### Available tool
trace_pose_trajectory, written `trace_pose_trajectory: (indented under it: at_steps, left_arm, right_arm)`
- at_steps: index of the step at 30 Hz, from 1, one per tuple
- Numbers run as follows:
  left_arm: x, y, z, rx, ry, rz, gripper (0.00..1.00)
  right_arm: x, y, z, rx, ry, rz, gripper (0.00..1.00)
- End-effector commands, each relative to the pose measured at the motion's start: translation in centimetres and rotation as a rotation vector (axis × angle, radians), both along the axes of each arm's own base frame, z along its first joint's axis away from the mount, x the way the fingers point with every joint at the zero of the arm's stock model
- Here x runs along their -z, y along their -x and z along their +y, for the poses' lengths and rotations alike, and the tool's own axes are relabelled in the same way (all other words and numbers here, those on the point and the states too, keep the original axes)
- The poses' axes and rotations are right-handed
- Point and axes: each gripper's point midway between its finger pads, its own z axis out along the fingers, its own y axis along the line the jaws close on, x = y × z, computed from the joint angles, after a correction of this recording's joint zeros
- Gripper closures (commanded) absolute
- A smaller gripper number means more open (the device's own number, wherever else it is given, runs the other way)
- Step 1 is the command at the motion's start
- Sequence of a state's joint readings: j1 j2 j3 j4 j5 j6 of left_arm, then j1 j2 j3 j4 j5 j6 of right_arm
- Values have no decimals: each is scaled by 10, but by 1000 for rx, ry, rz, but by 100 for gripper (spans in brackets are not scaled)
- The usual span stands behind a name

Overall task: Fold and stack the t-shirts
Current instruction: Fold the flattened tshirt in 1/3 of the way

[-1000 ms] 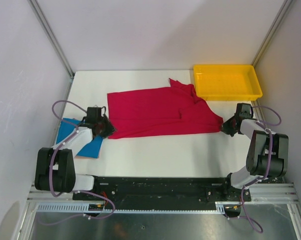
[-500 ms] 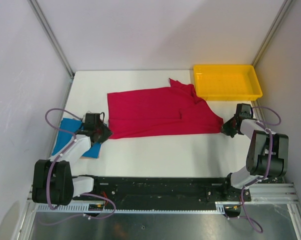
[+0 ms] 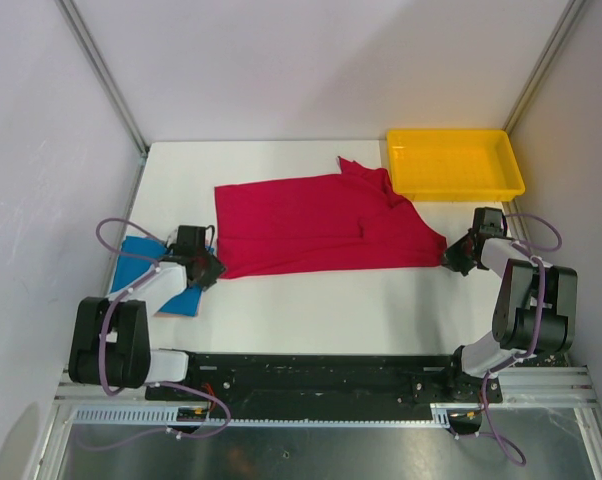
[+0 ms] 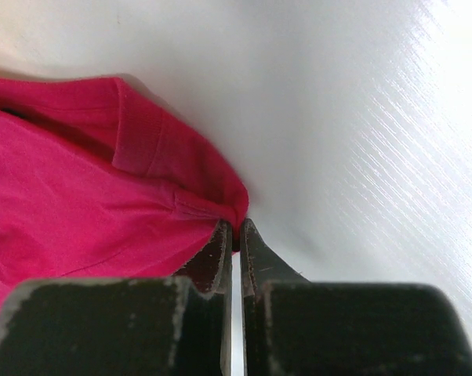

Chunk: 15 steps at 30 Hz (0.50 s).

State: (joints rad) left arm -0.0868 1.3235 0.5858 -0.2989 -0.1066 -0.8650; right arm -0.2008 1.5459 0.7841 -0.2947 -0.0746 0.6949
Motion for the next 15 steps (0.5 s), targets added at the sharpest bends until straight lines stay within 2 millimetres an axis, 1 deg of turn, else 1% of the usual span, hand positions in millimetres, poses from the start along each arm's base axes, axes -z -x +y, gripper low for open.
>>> trace_pose_trajectory:
  at_steps: [1, 4, 6, 9, 10, 12, 15]
  left_arm:
    - [-5, -18, -1, -25, -14, -28, 58]
    - [-1, -19, -4, -19, -23, -14, 66]
    - [0, -19, -5, -20, -30, -12, 76]
    - [-2, -20, -7, -11, -36, -19, 93]
    - [-3, -21, -9, -7, -36, -23, 97]
    - [-7, -18, -10, 0, -39, -32, 99]
    - [-15, -9, -7, -3, -62, -34, 100]
  right_arm:
    - [-9, -11, -4, -11, 10, -28, 100]
    - [-8, -10, -3, -12, 7, -25, 100]
    - [-9, -9, -4, -10, 8, -21, 100]
    - [-11, -3, -6, 3, 6, -7, 100]
    - [-12, 0, -7, 11, 4, -1, 100]
    - [-14, 8, -11, 34, 10, 23, 100]
    - [-16, 31, -21, 87, 23, 87, 100]
